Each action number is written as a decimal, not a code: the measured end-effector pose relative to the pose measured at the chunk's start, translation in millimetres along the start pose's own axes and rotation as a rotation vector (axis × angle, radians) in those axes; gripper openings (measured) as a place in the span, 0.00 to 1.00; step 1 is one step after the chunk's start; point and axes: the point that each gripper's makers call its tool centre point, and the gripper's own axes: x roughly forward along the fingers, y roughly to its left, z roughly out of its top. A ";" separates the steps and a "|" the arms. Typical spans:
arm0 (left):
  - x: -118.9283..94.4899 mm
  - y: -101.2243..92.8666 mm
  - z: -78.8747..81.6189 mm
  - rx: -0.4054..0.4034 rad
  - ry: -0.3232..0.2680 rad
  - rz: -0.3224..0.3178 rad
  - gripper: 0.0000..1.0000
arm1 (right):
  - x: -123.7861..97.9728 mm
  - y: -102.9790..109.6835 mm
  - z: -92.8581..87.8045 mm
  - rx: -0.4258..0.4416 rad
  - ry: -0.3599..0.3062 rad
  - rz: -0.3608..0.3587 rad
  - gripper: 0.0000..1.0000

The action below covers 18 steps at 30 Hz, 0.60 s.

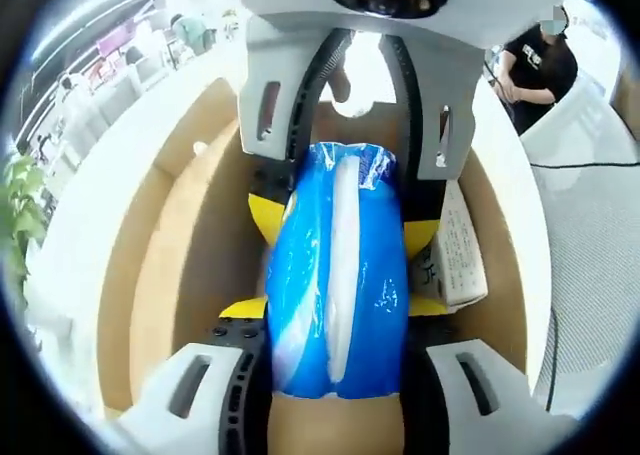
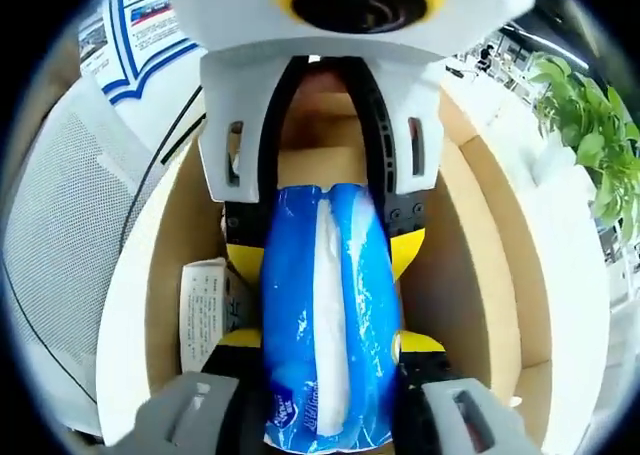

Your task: Operate the shoe box by opening the lid, removing the specified soft item, and placing it in the target area until the item is outside and the box remains undamaged.

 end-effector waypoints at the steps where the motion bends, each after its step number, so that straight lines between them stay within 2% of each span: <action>1: -3.4 -2.0 0.3 0.001 0.001 -0.002 0.47 | -1.6 0.7 2.3 0.003 -0.005 -0.001 0.43; 9: -22.7 -7.3 3.8 0.028 0.005 0.009 0.47 | -11.9 3.9 16.2 0.008 -0.034 -0.028 0.43; 18: -41.1 -8.2 15.6 0.060 0.010 0.030 0.47 | -32.0 3.6 25.8 0.004 -0.053 -0.062 0.43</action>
